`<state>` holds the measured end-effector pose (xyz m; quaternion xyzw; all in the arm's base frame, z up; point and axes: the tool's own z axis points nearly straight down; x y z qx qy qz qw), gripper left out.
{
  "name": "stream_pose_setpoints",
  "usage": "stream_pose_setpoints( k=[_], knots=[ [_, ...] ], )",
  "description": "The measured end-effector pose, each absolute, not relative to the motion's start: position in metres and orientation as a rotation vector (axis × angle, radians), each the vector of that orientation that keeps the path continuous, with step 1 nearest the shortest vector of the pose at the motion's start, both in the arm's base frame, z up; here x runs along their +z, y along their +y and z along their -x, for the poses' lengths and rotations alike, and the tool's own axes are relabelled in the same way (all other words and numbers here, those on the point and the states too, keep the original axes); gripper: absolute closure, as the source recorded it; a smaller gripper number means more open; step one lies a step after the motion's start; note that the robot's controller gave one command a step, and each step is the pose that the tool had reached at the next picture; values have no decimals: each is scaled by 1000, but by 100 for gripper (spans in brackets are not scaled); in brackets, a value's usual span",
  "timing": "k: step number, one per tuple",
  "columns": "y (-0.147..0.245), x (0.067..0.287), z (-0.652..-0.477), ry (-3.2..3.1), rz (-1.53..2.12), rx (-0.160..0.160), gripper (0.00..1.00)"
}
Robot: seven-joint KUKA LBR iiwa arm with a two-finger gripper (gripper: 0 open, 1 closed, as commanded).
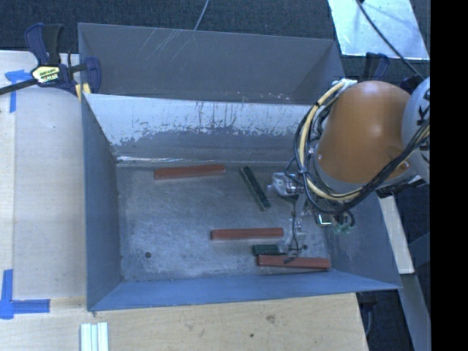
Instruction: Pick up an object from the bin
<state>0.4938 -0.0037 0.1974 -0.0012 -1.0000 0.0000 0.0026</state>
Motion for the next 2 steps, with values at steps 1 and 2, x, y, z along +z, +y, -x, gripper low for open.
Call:
stream_pose_setpoints(
  k=[1,2],
  knots=[
    [-4,201,-496,-3144,4,0,0],
    [-38,132,-485,-3136,-93,1,0]
  ],
)
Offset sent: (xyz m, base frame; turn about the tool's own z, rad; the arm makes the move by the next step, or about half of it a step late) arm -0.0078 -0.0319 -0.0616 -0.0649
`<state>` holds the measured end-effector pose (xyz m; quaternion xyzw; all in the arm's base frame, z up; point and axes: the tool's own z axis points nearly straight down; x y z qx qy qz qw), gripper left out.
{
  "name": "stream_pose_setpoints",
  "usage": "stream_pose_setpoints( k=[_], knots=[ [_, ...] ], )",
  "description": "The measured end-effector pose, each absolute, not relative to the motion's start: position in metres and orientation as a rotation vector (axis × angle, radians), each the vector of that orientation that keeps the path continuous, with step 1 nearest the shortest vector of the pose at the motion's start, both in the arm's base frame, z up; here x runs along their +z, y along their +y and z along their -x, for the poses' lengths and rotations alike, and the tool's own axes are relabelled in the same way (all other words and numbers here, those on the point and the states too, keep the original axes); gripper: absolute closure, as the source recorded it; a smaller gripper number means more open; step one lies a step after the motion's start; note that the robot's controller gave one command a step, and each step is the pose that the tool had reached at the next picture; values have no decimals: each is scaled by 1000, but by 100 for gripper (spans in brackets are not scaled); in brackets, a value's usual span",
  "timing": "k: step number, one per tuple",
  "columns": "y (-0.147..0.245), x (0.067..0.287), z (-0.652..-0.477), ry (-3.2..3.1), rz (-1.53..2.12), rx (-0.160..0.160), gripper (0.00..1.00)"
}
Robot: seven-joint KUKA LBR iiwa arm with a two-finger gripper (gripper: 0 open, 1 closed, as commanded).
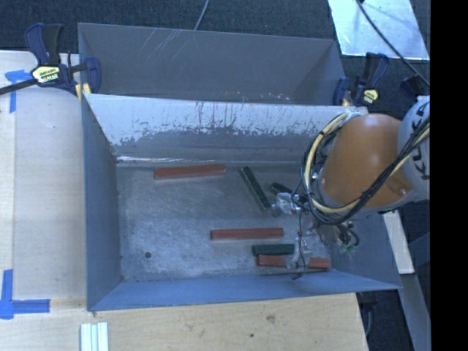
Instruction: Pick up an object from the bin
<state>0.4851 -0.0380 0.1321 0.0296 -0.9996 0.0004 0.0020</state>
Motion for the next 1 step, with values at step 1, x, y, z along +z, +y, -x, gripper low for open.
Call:
stream_pose_setpoints(
  k=[1],
  knots=[
    [-26,143,-486,-3141,-201,1,0]
  ],
)
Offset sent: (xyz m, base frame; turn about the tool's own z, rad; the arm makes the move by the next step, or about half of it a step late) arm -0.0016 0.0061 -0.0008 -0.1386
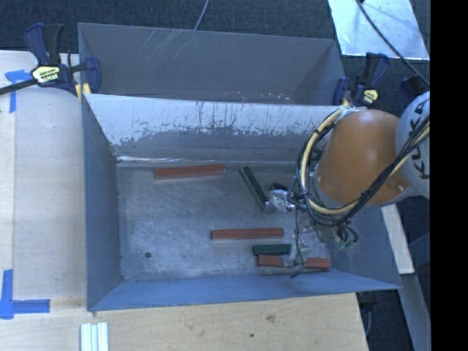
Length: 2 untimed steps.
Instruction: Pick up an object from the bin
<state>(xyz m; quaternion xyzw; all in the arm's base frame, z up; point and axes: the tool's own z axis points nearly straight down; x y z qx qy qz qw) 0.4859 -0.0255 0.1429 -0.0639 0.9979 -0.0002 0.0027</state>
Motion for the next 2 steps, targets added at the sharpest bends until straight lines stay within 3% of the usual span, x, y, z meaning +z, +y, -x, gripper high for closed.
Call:
stream_pose_setpoints(
  k=[1,2],
  knots=[
    [-32,131,-484,3127,308,0,0],
    [-31,68,-488,3136,185,0,0]
  ],
)
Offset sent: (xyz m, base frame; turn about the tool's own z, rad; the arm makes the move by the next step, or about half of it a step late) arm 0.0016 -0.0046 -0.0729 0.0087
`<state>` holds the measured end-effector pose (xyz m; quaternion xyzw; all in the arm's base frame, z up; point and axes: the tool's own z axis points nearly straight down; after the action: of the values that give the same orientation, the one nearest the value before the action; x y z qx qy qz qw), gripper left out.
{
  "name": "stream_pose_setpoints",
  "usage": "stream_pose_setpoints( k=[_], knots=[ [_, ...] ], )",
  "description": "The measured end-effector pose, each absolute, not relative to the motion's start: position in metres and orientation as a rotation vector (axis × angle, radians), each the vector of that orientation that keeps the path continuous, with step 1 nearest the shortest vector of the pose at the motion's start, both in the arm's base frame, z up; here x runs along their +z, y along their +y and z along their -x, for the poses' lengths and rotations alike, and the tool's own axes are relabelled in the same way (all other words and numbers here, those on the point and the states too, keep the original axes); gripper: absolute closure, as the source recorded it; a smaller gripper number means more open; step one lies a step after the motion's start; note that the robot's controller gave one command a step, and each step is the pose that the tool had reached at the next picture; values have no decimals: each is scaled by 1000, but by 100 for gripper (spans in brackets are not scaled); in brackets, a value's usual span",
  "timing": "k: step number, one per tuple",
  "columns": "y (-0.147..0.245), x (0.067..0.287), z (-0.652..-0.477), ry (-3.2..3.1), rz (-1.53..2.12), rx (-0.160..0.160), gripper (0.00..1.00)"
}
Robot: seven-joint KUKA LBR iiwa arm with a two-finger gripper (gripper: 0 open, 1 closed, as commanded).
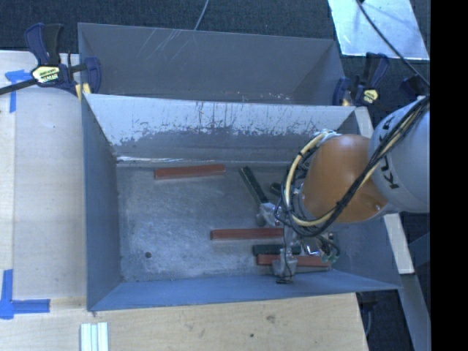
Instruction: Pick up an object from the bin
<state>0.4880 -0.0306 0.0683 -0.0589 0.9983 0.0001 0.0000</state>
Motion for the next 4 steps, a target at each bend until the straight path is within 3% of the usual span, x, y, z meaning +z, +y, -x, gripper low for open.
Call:
stream_pose_setpoints(
  k=[1,3,4],
  knots=[
    [-25,74,-490,3081,550,-6,100],
    [-24,83,-488,3087,551,-2,100],
    [-24,104,-487,3092,551,1,100]
  ],
)
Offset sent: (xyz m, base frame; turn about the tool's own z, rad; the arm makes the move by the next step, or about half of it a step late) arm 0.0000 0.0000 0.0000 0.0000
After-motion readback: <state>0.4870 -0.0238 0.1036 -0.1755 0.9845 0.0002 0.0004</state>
